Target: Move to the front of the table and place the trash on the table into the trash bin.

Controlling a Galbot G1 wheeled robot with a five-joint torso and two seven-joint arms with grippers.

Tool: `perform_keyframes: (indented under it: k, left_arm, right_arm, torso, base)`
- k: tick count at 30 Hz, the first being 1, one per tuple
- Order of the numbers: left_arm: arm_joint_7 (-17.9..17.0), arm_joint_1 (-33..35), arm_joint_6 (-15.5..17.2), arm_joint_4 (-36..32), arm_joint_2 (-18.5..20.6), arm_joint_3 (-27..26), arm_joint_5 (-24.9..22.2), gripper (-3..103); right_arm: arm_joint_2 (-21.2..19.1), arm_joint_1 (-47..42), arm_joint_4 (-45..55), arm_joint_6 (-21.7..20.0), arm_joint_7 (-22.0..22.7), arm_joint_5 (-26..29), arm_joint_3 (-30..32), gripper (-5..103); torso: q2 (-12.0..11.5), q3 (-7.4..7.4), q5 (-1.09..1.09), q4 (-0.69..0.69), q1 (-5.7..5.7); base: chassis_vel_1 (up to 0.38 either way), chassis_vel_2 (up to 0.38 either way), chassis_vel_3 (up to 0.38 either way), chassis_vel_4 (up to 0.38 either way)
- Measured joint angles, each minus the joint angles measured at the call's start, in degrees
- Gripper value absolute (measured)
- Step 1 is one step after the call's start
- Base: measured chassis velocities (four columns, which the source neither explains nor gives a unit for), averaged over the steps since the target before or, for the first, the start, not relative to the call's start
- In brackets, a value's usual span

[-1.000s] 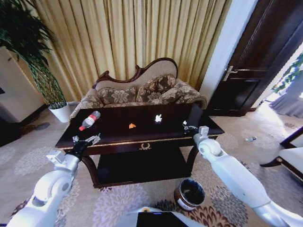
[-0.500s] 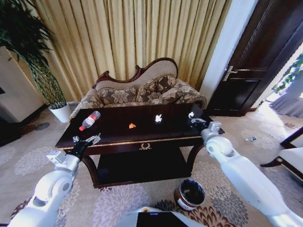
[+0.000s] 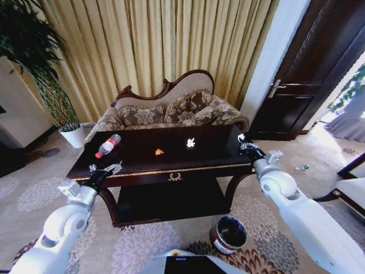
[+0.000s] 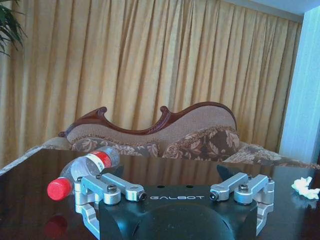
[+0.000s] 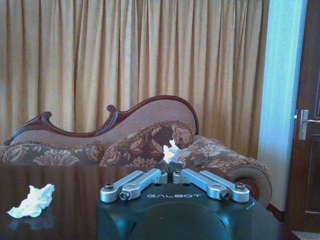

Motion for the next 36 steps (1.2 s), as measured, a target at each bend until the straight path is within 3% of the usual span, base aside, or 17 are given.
perform_keyframes:
  k: [36]
  left_arm:
    - [0.54,-0.16,-0.30,0.35,-0.58,0.07,0.30,100]
  right_arm:
    - [2.20,-1.14,-0.86,0.78,0.03,-2.43,-1.60,0]
  torso:
    - [-0.01,0.00,0.00,-0.02,0.00]
  base:
    - [0.101,-0.102,-0.101,0.097]
